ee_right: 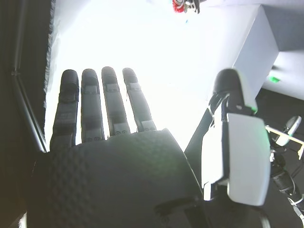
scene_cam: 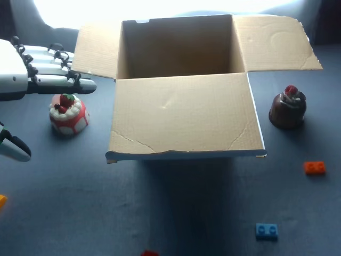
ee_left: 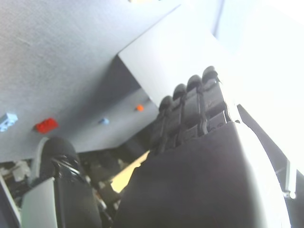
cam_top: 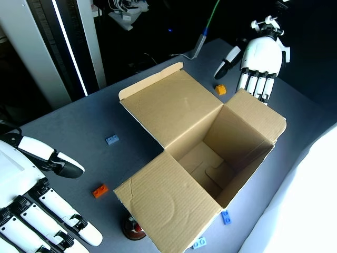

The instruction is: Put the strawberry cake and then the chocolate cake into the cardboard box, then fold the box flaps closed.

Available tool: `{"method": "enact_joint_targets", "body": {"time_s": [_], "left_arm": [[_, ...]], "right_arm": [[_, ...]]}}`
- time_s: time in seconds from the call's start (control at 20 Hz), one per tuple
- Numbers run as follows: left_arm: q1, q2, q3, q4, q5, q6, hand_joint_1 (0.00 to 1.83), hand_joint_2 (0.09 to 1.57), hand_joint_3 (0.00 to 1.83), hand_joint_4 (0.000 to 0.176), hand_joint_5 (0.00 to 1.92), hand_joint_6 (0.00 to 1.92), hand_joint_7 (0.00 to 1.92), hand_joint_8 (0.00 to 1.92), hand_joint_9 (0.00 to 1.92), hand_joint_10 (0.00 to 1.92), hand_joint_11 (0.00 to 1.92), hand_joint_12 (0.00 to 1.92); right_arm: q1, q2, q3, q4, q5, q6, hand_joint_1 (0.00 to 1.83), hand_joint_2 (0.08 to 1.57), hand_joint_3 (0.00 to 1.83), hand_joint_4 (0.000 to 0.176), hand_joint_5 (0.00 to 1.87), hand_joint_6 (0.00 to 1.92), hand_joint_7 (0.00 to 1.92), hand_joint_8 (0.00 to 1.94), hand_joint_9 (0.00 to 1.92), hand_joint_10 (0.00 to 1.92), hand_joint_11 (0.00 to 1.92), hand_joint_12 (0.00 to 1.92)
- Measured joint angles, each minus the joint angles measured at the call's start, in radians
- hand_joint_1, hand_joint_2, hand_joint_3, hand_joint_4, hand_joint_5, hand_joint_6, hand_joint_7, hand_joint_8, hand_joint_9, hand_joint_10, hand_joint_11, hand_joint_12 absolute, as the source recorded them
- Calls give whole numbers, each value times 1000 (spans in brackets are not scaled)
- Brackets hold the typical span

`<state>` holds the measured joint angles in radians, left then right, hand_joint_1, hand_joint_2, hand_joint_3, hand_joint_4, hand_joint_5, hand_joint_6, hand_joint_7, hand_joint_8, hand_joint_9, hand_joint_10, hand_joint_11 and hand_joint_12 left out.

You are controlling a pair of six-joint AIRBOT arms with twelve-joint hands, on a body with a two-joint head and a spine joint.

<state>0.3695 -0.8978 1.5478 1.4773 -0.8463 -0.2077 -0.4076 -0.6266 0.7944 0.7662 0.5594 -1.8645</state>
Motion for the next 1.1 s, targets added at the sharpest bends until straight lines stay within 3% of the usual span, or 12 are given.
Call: {"method": "enact_joint_targets", "body": {"time_s": [0.1, 0.25, 0.35, 0.6, 0.85, 0.95, 1.1], "left_arm": [[19, -6, -3, 0, 10, -1, 1064, 895, 0, 1, 0, 0, 0, 0, 0, 0, 0, 0], [49, -54, 13, 45, 26, 1, 1102, 896, 0, 2, 0, 0, 0, 0, 0, 0, 0, 0], [50, -101, 57, 30, 26, -1, 1107, 886, 0, 7, 0, 0, 0, 0, 0, 0, 0, 0], [84, -205, 187, 31, 42, -10, 1074, 903, 0, 7, 0, 0, 0, 0, 0, 0, 0, 0], [97, -291, 307, 24, 40, -52, 1075, 929, 1, 1, 0, 0, 0, 0, 0, 0, 0, 0], [97, -318, 344, 28, 39, -62, 1095, 944, 8, 4, 0, 0, 0, 0, 0, 0, 0, 0], [96, -339, 375, 30, 35, -69, 1131, 969, 17, 0, 14, 5, 1, 0, 0, 0, 0, 0]], "right_arm": [[0, 0, 0, 3, 0, 0, 512, 993, 0, 0, 134, 7, 122, 3, 132, 5, 0, 441], [0, 0, 0, 6, 0, 0, 569, 1008, 0, 0, 114, 0, 105, 0, 127, 2, 0, 418], [0, -2, 0, 3, 0, 0, 603, 1004, 0, 0, 106, 0, 108, 2, 129, 2, 0, 413], [0, -2, 0, 6, 0, 0, 926, 945, 0, 11, 32, 0, 94, 0, 117, 0, 0, 320], [0, -3, 0, 8, 0, 0, 1004, 976, 1, 15, 25, 0, 85, 5, 112, 5, 0, 349], [0, -3, 0, 8, 0, 0, 1007, 990, 4, 16, 10, 3, 81, 1, 80, 2, 0, 174], [0, -3, 0, 7, 1, 0, 999, 1008, 8, 18, 18, 2, 75, 0, 89, 3, 0, 191]]}}
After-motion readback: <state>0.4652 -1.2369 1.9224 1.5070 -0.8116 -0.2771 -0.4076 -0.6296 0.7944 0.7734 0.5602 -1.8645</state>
